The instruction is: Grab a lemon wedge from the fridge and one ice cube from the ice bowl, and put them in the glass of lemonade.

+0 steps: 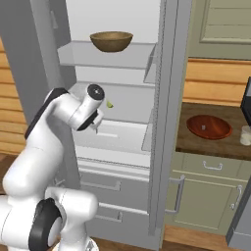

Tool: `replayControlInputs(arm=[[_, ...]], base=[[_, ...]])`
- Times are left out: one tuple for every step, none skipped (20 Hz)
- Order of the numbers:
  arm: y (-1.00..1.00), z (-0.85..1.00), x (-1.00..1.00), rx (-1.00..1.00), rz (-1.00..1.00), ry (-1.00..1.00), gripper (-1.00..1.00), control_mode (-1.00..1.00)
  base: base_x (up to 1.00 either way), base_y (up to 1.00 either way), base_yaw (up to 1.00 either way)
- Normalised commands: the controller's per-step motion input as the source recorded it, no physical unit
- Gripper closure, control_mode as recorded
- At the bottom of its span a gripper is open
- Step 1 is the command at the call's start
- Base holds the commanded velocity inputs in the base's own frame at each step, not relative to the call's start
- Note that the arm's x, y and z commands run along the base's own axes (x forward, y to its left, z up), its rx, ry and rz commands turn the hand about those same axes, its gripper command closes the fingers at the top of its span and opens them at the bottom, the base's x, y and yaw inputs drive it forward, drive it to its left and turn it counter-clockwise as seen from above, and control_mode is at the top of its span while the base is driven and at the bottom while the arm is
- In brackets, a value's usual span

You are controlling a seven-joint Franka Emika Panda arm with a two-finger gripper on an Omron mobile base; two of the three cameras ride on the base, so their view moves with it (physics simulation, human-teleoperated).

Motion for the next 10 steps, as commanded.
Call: replayControlInputs(arm=[[1.00,0.00,-0.61,-0.04,0.34,-0.04,-1.00,-1.00],[1.00,0.00,-0.66,-0.03,0.35,-0.03,-1.00,-1.00],[1.00,0.00,-0.70,-0.02,0.35,-0.05,-1.00,-1.00],[1.00,0.00,-0.70,-0.02,0.35,-0.05,-1.00,-1.00],[1.00,0.00,-0.70,-0.02,0.35,-0.05,-1.00,-1.00],[1.00,0.00,-0.66,-0.02,0.34,-0.04,-1.00,-1.00],[1.00,0.00,-0.61,-0.03,0.34,-0.04,-1.00,-1.00],[1.00,0.00,-0.60,-0.03,0.33,-0.05,-1.00,-1.00],[1.00,0.00,-0.61,-0.04,0.31,-0.08,-1.00,-1.00],[1.00,0.00,-0.59,-0.05,0.29,-0.08,-1.00,-1.00]], base=[[0.00,0.00,0.00],[0.00,0.00,0.00],[0.00,0.00,0.00],[0.00,0.00,0.00],[0.00,0.00,0.00],[0.00,0.00,0.00],[0.00,0.00,0.00],[0.00,0.00,0.00],[0.00,0.00,0.00],[0.00,0.00,0.00]])
